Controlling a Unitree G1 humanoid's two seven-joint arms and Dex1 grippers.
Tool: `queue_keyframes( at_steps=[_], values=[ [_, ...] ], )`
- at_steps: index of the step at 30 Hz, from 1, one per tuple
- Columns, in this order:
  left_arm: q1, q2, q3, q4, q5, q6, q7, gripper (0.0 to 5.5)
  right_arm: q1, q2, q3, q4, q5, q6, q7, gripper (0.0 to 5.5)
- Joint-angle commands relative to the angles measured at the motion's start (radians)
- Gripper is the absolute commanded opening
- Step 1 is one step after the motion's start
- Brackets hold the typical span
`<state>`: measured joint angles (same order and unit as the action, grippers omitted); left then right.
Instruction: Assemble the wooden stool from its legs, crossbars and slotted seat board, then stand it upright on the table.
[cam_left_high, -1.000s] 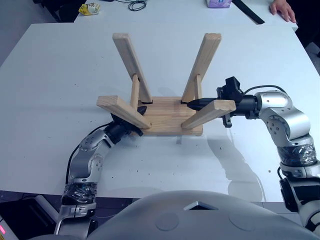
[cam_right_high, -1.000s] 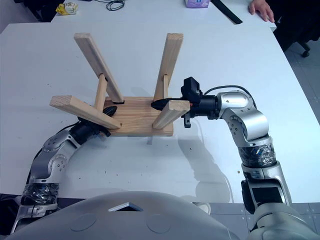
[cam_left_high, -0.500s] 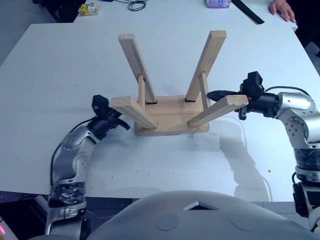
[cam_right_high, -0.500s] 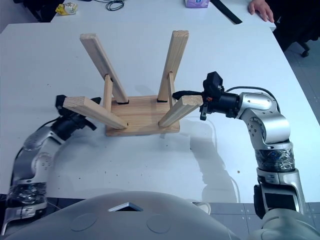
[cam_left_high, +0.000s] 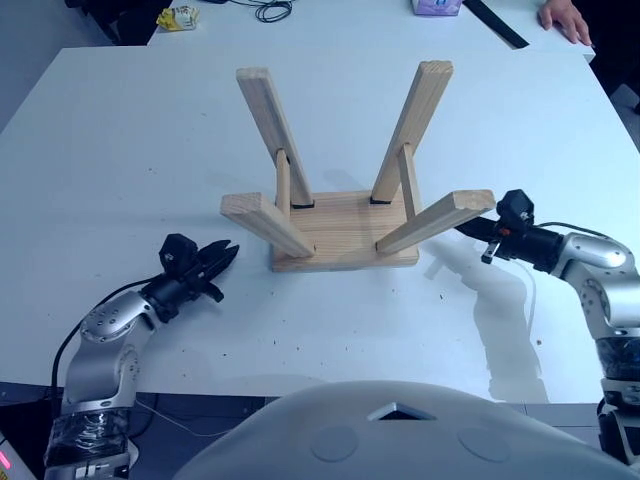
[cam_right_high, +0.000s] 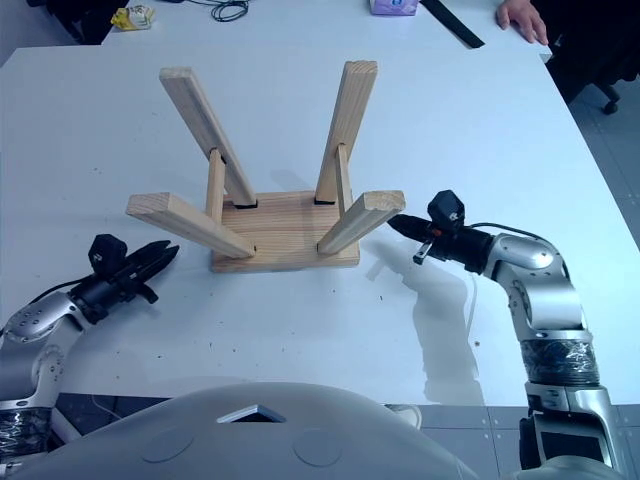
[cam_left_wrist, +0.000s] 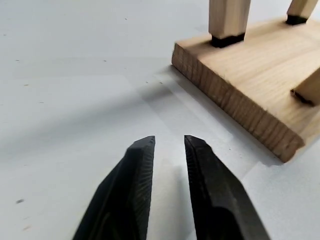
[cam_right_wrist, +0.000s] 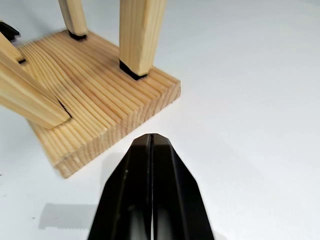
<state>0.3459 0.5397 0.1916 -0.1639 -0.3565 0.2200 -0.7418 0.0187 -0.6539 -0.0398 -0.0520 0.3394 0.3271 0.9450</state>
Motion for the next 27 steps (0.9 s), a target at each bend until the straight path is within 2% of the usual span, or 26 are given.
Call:
queue_keyframes(
  at_steps=[1,6,9,14,19,27],
  values=[
    [0.014,0.033,-0.063,-0.009,0.069,-0.062,-0.041,0.52,0.038,-0.017,0.024,-0.055,-0.029,-0.03,0.009,0.0],
    [-0.071,0.002,-0.065,0.009,0.062,-0.098,-0.022,0.52,-0.015,0.002,0.053,-0.052,-0.028,-0.041,0.015,0.0],
    [-0.097,-0.02,-0.052,-0.052,-0.011,-0.065,-0.025,0.11,-0.023,0.005,0.054,-0.077,0.0,-0.025,0.031,0.0],
    [-0.062,0.05,-0.102,-0.086,0.006,-0.054,-0.11,0.03,-0.004,-0.023,0.094,-0.09,-0.016,-0.042,0.086,0.0],
    [-0.127,0.112,-0.117,0.004,0.03,-0.056,-0.175,0.0,-0.029,-0.036,0.126,-0.032,-0.049,-0.07,0.114,0.63],
    [-0.138,0.167,-0.163,0.06,0.063,-0.089,-0.272,1.24,-0.021,-0.062,0.116,-0.001,-0.046,-0.091,0.162,1.89]
  ],
)
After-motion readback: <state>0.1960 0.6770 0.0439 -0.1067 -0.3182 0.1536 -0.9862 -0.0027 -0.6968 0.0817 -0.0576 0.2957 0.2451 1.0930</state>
